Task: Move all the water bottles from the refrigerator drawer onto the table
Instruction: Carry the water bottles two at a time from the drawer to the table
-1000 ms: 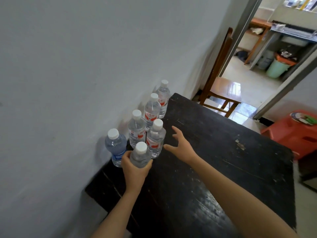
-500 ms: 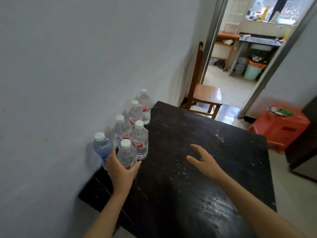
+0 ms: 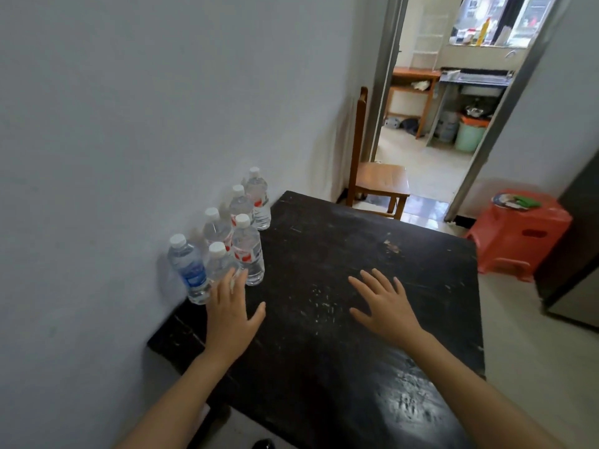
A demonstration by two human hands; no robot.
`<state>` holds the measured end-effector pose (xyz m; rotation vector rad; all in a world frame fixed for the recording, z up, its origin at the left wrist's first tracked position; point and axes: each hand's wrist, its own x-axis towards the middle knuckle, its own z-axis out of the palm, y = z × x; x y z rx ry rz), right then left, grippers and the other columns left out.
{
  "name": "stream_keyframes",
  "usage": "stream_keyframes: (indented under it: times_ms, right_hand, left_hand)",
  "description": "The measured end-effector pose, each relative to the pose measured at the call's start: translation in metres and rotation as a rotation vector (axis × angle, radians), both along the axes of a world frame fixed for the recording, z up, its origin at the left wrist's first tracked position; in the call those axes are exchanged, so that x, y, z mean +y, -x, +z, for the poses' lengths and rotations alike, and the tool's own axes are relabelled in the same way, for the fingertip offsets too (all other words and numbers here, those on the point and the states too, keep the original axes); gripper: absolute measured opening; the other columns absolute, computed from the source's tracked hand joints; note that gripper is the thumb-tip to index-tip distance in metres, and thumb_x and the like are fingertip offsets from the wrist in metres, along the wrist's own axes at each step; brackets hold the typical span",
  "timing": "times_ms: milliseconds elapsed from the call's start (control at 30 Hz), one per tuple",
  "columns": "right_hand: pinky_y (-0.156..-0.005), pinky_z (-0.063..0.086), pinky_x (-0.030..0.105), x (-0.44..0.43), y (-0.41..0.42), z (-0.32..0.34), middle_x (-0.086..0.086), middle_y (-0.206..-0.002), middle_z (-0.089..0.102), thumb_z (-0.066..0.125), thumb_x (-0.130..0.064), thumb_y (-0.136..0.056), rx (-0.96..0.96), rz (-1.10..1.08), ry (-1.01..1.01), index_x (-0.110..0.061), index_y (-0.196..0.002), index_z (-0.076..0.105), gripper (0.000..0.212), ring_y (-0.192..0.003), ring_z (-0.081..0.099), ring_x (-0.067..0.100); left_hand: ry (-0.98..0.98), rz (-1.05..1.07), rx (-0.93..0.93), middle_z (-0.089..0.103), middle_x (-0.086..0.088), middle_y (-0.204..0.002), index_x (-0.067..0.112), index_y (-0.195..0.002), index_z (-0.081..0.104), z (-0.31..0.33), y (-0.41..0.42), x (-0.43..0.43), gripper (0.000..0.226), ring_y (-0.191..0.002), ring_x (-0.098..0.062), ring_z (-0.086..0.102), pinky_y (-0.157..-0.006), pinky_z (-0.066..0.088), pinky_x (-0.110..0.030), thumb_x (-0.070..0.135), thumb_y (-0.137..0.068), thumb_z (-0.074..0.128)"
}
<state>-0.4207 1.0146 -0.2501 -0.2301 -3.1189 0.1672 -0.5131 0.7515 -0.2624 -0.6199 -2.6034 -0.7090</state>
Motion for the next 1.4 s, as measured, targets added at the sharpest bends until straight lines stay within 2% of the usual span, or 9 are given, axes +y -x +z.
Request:
stream_keyframes:
  times_ms: [100,300,467,600,700,800,933,1200,1400]
  right_hand:
    - [-0.114,-0.002,0.049,-0.001,-0.013,-0.002,0.0,-0.156,0.008,0.04,-0.048,-0.093,0.054,-0.04,-0.034,-0.031,-0.146,0.011,0.063,-0.144,-0.001,0.023]
    - [-0.113,-0.001,0.053,-0.008,-0.05,0.004,0.002,-0.156,0.011,0.045,-0.045,-0.092,0.1,-0.203,-0.033,-0.031,-0.146,0.015,0.063,-0.144,0.002,0.025]
    - [-0.101,0.026,0.065,-0.02,-0.087,0.008,0.013,-0.141,0.044,0.069,-0.039,-0.077,0.123,-0.387,-0.09,-0.026,-0.137,0.042,0.067,-0.134,0.033,0.036]
    - [-0.11,0.015,0.054,-0.05,-0.112,0.023,0.007,-0.153,0.023,0.057,-0.043,-0.086,0.09,-0.587,-0.097,-0.029,-0.144,0.026,0.067,-0.142,0.016,0.027]
    - [-0.085,0.044,0.059,-0.083,-0.136,0.025,0.014,-0.126,0.058,0.082,-0.042,-0.06,0.069,-0.673,-0.134,-0.021,-0.124,0.057,0.072,-0.119,0.053,0.036]
    - [-0.074,0.05,0.057,-0.122,-0.169,0.018,0.013,-0.114,0.065,0.086,-0.042,-0.052,0.069,-0.782,-0.187,-0.019,-0.116,0.062,0.073,-0.105,0.062,0.035]
    - [-0.072,0.051,0.054,-0.176,-0.229,0.018,0.013,-0.113,0.065,0.074,-0.044,-0.061,0.01,-0.935,-0.224,-0.018,-0.116,0.061,0.062,-0.103,0.063,0.034]
    - [-0.075,0.05,0.053,-0.242,-0.33,0.03,0.015,-0.114,0.064,0.067,-0.044,-0.066,0.018,-1.227,-0.177,-0.017,-0.117,0.059,0.059,-0.104,0.062,0.035]
    - [-0.107,0.026,0.051,-0.288,-0.4,0.036,0.012,-0.145,0.036,0.054,-0.045,-0.084,0.113,-1.366,-0.141,-0.02,-0.14,0.037,0.063,-0.137,0.029,0.03]
  left_hand:
    - [0.111,0.012,-0.032,0.04,-0.023,-0.137,0.006,-0.131,0.042,0.009,-0.005,0.007,0.073,-0.127,-0.04,0.034,-0.1,0.034,-0.055,0.027,-0.07,0.077]
    - [0.2,-0.142,-0.102,0.02,-0.016,-0.15,0.012,-0.143,0.023,0.009,-0.002,0.025,0.074,-0.139,-0.032,0.014,-0.112,0.018,-0.046,0.039,-0.084,0.059]
    - [0.237,-0.376,-0.052,0.039,-0.023,-0.139,0.007,-0.136,0.037,0.012,0.003,0.037,0.077,-0.128,-0.041,0.035,-0.099,0.035,-0.054,0.033,-0.073,0.073]
    - [0.178,-0.516,0.039,0.049,-0.025,-0.128,0.01,-0.13,0.033,0.018,0.01,0.026,0.084,-0.117,-0.043,0.047,-0.091,0.042,-0.053,0.03,-0.064,0.08]
    - [0.118,-0.601,-0.013,0.047,-0.025,-0.131,0.006,-0.132,0.036,0.015,0.01,0.012,0.08,-0.12,-0.044,0.044,-0.094,0.039,-0.054,0.026,-0.067,0.079]
    - [0.099,-0.692,-0.1,0.04,-0.023,-0.138,0.003,-0.136,0.037,0.012,0.001,0.007,0.074,-0.128,-0.041,0.035,-0.1,0.034,-0.054,0.026,-0.075,0.073]
    - [0.103,-0.849,-0.232,0.027,-0.016,-0.147,0.008,-0.142,0.026,0.015,-0.037,0.01,0.071,-0.136,-0.032,0.021,-0.108,0.026,-0.046,0.032,-0.084,0.061]
    - [0.058,-1.123,-0.296,0.03,-0.018,-0.145,0.006,-0.14,0.029,0.028,-0.115,0.018,0.07,-0.133,-0.034,0.025,-0.106,0.027,-0.047,0.027,-0.083,0.064]
    - [0.019,-1.294,-0.375,0.028,-0.013,-0.146,0.01,-0.14,0.028,0.04,-0.196,0.013,0.069,-0.135,-0.029,0.021,-0.107,0.025,-0.046,0.026,-0.083,0.064]
